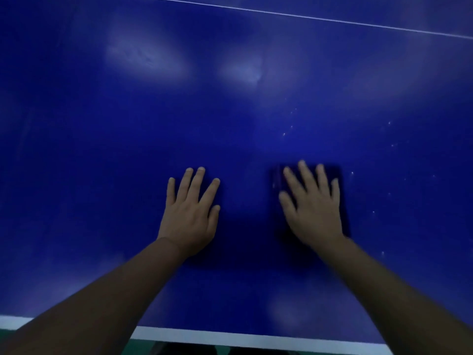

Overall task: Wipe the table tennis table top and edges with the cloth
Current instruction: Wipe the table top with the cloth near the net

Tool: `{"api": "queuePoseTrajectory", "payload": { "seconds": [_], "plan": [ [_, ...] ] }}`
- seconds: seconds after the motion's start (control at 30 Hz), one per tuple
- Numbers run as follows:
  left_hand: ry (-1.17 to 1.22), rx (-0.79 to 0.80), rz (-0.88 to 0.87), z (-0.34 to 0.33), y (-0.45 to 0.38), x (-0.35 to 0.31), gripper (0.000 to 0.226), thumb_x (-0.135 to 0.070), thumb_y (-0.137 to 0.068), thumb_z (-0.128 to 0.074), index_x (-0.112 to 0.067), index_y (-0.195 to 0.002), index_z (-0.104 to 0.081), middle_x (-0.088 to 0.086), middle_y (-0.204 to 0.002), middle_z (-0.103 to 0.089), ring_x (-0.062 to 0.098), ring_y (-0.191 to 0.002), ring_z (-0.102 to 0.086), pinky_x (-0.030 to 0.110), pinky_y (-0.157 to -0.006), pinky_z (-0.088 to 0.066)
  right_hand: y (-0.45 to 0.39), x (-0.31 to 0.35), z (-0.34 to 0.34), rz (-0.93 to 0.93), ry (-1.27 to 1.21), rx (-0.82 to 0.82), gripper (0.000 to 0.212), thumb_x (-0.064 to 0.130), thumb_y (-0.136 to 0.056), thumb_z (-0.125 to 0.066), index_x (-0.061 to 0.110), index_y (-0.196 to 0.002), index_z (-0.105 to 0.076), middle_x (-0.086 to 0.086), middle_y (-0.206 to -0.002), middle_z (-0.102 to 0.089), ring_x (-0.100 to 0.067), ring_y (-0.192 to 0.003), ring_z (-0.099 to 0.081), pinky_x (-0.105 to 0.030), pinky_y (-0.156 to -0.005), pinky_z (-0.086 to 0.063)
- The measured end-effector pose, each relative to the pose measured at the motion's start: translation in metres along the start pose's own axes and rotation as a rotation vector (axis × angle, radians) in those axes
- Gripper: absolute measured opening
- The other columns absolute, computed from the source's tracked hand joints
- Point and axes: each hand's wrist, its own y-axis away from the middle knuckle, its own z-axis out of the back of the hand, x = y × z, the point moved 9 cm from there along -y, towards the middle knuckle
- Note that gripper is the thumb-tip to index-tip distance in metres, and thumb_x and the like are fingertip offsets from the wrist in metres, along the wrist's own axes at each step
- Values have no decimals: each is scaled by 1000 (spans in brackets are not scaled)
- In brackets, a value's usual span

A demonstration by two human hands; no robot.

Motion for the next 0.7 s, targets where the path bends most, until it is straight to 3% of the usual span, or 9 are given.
{"api": "queuePoseTrajectory", "payload": {
  "seconds": [0.1, 0.23, 0.33, 0.4, 0.47, 0.53, 0.6, 0.7],
  "plan": [
    [7, -8, -15, 2, -9, 2, 60, -47, -98, -25, -22, -151, -34, 13, -161, -23, 32, -150, -14, 59, -119, -10, -65, 20, 3, -200, -53, 4, 60, 55, -102, -25, 37, -158, -15, 3, -168, -6, -32, -153, 1, -60, -120, 1],
    [18, -24, -37, 5, -22, 2, 59, -46, -98, -27, -21, -150, -36, 13, -161, -25, 33, -150, -16, 61, -118, -13, -27, 81, -8, 184, 5, 20, 57, 52, -101, -29, 35, -155, -29, 1, -166, -19, -33, -153, -12, -61, -120, -11],
    [11, -21, -54, 6, -36, 4, 58, -46, -98, -28, -21, -150, -35, 13, -160, -25, 33, -150, -17, 63, -117, -15, 10, 44, -9, 315, 47, 79, 55, 53, -99, -33, 36, -151, -37, 4, -163, -27, -31, -151, -21, -61, -117, -20],
    [14, -22, -59, 8, -46, 7, 58, -46, -98, -28, -22, -151, -35, 13, -161, -25, 33, -150, -15, 63, -118, -13, -32, 5, 4, 173, 47, 31, 56, 52, -98, -34, 34, -151, -39, 1, -162, -30, -34, -149, -25, -62, -115, -23],
    [13, -19, -70, 11, -59, 9, 58, -46, -98, -27, -24, -151, -34, 12, -162, -23, 32, -151, -13, 62, -118, -11, -97, -15, 16, -95, -4, 6, 56, 51, -102, -32, 36, -156, -26, 2, -166, -17, -33, -153, -11, -61, -119, -11],
    [5, -25, -57, 15, -73, 15, 58, -47, -98, -26, -25, -152, -33, 11, -162, -22, 32, -151, -12, 62, -119, -11, -151, 4, 18, -226, -51, 10, 58, 51, -103, -30, 37, -158, -17, 4, -168, -8, -32, -154, -1, -60, -121, -2],
    [-6, -30, -50, 19, -89, 18, 59, -47, -98, -26, -25, -152, -32, 12, -163, -21, 33, -151, -12, 62, -118, -11, -165, 48, 16, -114, -14, -23, 58, 51, -102, -30, 35, -157, -21, 2, -167, -12, -32, -153, -6, -60, -120, -4],
    [4, -39, -35, 25, -115, 24, 60, -46, -98, -26, -23, -153, -32, 12, -163, -20, 33, -151, -13, 62, -118, -11, -109, 78, 6, 209, 59, -7, 57, 51, -101, -30, 34, -154, -32, 2, -165, -22, -32, -152, -15, -59, -119, -11]
  ]
}}
